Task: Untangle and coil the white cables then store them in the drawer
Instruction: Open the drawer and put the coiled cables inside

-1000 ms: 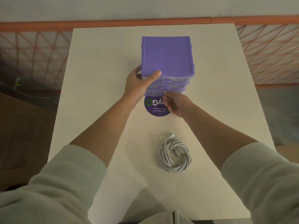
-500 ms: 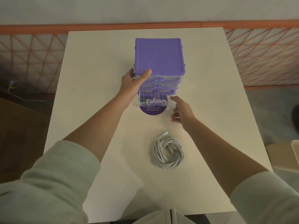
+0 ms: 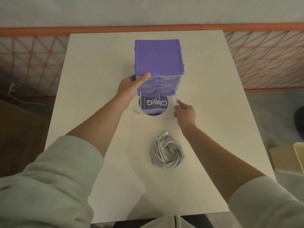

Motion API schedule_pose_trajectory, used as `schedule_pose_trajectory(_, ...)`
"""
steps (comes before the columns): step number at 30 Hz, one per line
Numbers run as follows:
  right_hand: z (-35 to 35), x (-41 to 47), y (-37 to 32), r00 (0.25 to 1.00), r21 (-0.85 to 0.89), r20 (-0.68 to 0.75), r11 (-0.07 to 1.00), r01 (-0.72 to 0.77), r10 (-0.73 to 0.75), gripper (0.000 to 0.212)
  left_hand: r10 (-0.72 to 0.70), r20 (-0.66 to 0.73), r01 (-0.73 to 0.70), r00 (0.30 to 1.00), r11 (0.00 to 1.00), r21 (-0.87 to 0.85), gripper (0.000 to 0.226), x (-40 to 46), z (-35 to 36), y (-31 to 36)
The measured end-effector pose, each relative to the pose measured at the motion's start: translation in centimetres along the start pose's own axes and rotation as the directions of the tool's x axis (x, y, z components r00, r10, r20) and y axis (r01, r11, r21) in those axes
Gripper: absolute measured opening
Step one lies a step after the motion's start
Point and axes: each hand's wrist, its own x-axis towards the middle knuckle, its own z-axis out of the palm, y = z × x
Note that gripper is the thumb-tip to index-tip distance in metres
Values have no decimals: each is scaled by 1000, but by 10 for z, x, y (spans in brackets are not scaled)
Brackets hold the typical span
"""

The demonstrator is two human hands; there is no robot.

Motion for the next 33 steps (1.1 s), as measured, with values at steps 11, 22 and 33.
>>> schedule_pose_trajectory(11,-8,-36,26,996,-34,-14,996,86,-86,41,23,-3,-23,1000,999,-43,43,-4,3,1)
schedule_pose_trajectory(22,-34,-52,46,1000,75,-5,997,-21,22,35,211,-341,-114,916,952,283,49,-38,15,-18)
schedule_pose_trajectory(33,-61,-82,71,974,-280,216,951,129,-68,24,144,-43,-92,989,807,583,26,-170,66,-99)
